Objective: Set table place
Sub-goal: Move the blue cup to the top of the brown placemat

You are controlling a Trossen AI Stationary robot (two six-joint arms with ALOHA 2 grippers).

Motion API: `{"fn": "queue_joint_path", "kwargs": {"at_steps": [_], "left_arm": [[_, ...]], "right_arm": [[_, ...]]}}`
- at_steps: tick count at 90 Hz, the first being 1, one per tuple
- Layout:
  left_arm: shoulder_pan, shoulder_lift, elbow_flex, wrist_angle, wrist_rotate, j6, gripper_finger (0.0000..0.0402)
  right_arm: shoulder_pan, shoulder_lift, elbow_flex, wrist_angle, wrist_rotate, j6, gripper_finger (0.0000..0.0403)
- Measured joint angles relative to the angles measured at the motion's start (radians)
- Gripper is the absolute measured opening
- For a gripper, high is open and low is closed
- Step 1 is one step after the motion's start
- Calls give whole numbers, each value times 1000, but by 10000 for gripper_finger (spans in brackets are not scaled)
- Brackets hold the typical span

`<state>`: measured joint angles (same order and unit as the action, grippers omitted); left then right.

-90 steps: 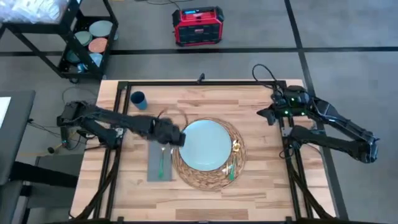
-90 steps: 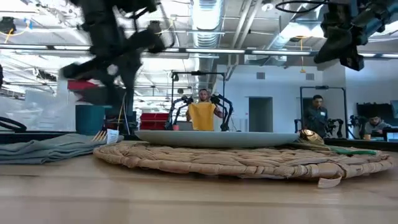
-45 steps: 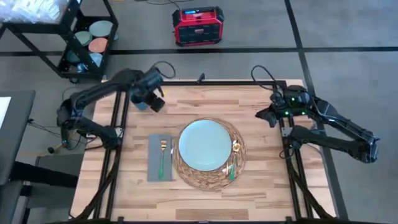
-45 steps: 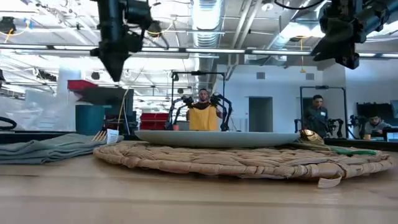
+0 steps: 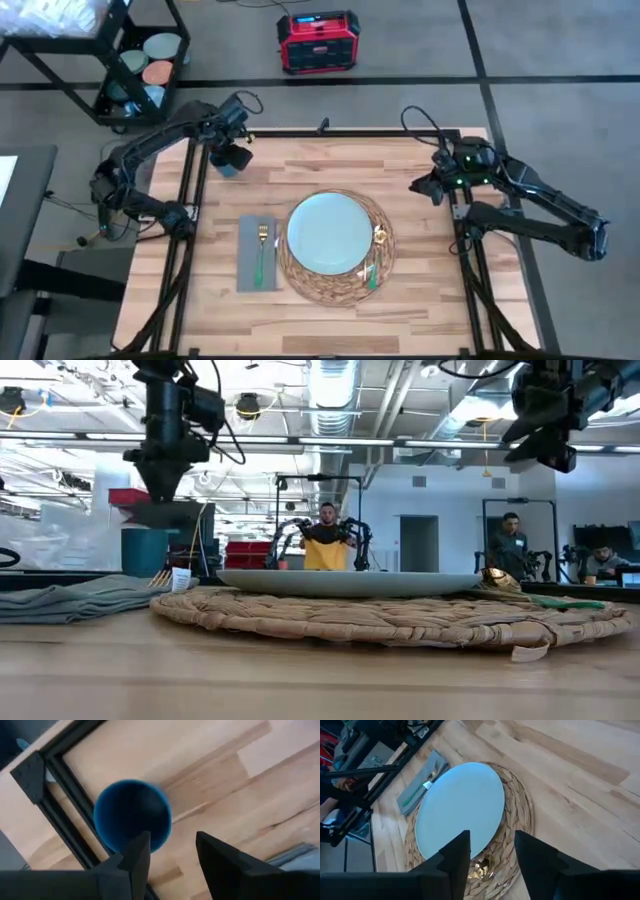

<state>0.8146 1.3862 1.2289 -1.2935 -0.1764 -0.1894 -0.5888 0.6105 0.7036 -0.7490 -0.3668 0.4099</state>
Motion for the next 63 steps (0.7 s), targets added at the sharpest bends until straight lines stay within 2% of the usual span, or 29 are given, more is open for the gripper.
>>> {"fn": "queue_joint_path", "kwargs": {"at_steps": [27, 42, 54, 63], "left_arm": [[0, 2, -141, 30, -11, -64, 144], [0, 7, -200, 78, 47, -104, 144], [-2, 6, -224, 174, 59, -57, 141], [4, 6, -229, 240, 60, -32, 121]], "right_arm": [[0, 44, -1, 1, -1, 0, 143], [0, 64, -1, 1, 0, 0, 142], [0, 79, -1, 1, 0, 0, 142], [0, 86, -1, 0, 0, 0, 140]]}}
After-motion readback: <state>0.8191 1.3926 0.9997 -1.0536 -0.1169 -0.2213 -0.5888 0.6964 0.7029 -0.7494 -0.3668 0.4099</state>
